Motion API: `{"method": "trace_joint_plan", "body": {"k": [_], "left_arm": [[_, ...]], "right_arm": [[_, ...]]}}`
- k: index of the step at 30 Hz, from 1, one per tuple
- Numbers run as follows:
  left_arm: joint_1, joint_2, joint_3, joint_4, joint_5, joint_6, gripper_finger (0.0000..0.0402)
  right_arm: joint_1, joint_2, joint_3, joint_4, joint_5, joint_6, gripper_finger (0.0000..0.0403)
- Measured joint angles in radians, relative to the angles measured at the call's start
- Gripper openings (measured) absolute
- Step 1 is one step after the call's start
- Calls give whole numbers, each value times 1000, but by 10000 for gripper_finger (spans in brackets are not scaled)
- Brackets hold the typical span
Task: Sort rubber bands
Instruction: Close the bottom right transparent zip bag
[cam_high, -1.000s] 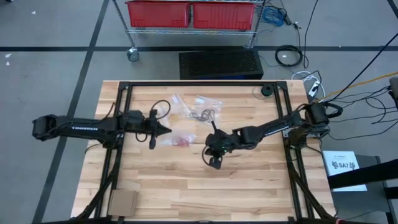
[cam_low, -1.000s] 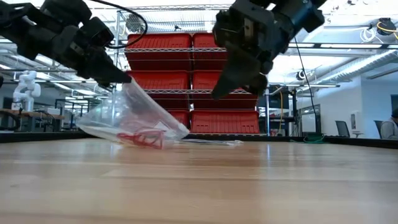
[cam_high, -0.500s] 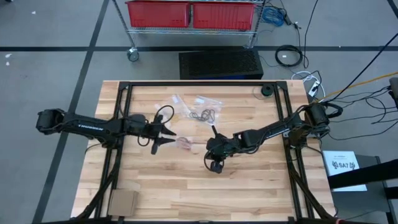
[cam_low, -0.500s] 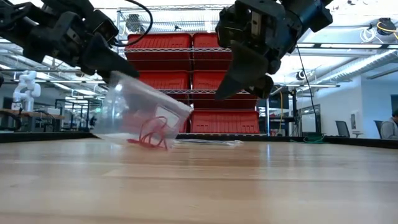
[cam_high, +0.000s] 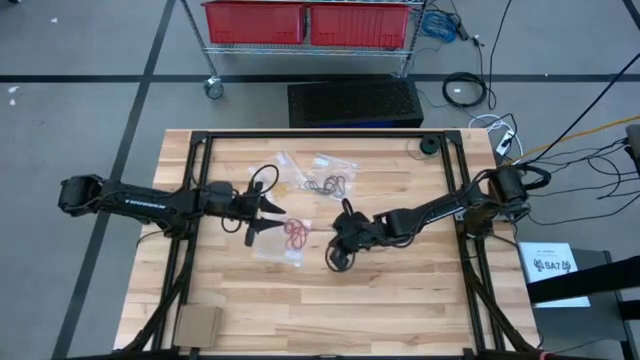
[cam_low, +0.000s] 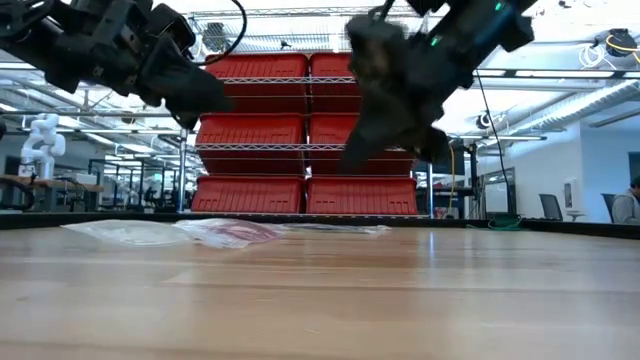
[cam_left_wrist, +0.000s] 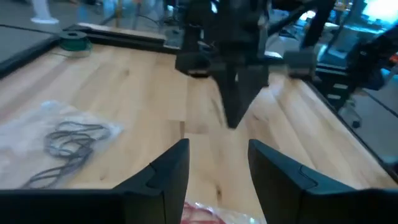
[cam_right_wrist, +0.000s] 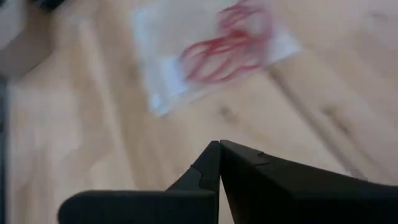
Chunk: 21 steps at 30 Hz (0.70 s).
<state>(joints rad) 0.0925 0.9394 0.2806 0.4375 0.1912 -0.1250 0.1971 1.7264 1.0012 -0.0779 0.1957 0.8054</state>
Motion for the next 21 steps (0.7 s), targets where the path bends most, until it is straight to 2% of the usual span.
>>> {"method": "trace_joint_plan", "body": {"k": [4, 7, 10, 12, 17, 21], "left_arm": [[26, 0, 2, -33, -46, 26, 167], [53, 0, 2, -90, -94, 26, 164], [80, 0, 2, -164, -115, 27, 156], [96, 0, 2, -200, -117, 26, 148], [105, 0, 2, -229, -118, 26, 113], [103, -20, 2, -241, -96, 25, 70]], "right_arm": [[-39, 73, 0, 76, 34, 22, 20], [-73, 152, 0, 230, -53, 9, 43], [-82, 223, 2, 450, -162, -82, 58], [-78, 258, 27, 526, -190, -148, 57], [-97, 336, 155, 398, -136, -377, 22], [-152, 387, 305, 289, -149, -599, 3]]}}
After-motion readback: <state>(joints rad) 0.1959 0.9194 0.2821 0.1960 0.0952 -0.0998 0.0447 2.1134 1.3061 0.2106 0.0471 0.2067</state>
